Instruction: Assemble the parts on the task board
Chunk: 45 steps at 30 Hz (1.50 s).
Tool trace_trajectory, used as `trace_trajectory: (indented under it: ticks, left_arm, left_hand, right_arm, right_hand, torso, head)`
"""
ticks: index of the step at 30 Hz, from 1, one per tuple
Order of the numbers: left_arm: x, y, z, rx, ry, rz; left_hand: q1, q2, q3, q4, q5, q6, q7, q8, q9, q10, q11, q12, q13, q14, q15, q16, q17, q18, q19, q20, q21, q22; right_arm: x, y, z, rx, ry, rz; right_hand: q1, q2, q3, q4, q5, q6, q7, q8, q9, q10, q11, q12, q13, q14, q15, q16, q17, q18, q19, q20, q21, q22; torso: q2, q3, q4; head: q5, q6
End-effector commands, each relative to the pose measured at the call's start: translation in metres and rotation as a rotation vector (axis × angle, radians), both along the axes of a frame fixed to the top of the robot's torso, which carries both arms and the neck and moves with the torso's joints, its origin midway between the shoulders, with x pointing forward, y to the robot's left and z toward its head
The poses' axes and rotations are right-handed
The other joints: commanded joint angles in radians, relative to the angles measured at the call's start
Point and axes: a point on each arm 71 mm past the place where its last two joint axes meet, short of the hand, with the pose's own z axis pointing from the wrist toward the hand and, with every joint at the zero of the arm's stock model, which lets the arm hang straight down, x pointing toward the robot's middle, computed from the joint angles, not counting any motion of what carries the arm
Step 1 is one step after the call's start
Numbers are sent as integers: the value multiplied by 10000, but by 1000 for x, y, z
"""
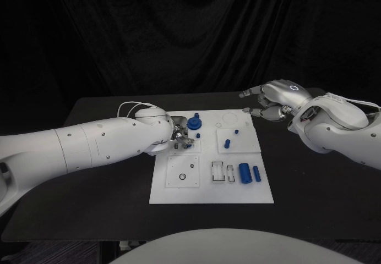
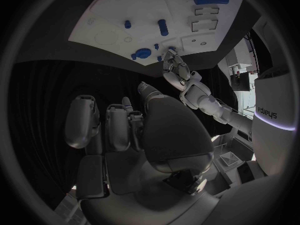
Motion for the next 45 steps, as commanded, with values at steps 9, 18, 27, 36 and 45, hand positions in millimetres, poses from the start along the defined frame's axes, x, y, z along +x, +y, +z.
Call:
trace_trajectory:
  ticks: [9,18,27,36,45]
  left_arm:
    - [-1,4,0,-141,-57,14]
    - [-2,8,-1,-41,7,107]
    - [-3,13,-4,-16,56,221]
    - [-6,15,-12,-64,152,285]
    - [-7,16,-14,-258,51,303]
  left_hand:
    - [-188,-48,520,-327,-100,102,-25,-68,98,1041,-78,-5,2617,1039,-84,26,2633,5,62,-40,-64,1345]
    - [-242,-46,572,-326,-131,131,-29,-68,125,1041,-81,-5,2617,1039,-86,26,2633,6,61,-42,-68,1344]
    - [-302,-37,624,-320,-169,153,-31,-73,151,1041,-84,-5,2617,1039,-88,26,2633,8,56,-44,-76,1338]
    - [-327,-25,650,-314,-177,158,-31,-79,161,1041,-84,-5,2617,1039,-89,26,2633,11,50,-45,-83,1331]
    - [-401,-6,694,-290,-216,168,-27,-94,186,1041,-82,-5,2617,1039,-90,26,2633,16,36,-46,-98,1316]
  right_arm:
    - [0,-1,-3,-129,212,-197]
    - [0,-2,-4,-174,290,-241]
    - [0,-2,-5,-206,345,-272]
    - [0,-4,-5,-250,414,-342]
    - [0,-4,-6,-275,455,-373]
  right_hand:
    - [135,-5,26,-65,52,54,-15,26,-12,143,26,-44,1828,563,71,-24,678,132,-68,6,-95,1471]
    - [151,4,44,-80,67,49,-18,21,-24,110,23,-80,1797,552,70,-61,649,142,-86,5,-149,1456]
    - [181,12,74,-111,104,51,-17,14,-41,65,22,-128,1754,529,69,-141,584,157,-115,4,-233,1433]
    - [229,15,137,-172,244,52,-13,3,-81,20,23,-186,1703,502,68,-236,510,170,-143,3,-327,1410]
    - [251,14,172,-203,322,45,-9,-3,-102,2,24,-212,1680,494,69,-271,482,178,-157,3,-380,1397]
  torso:
    - [7,-1,-2]
    - [-2,-4,17]
    - [5,-5,4]
    - [7,0,-7]
    - [7,-8,-19]
  head:
    - [104,-1]
    - [140,-1]
    - [123,-1]
    - [137,-1]
    - [164,-1]
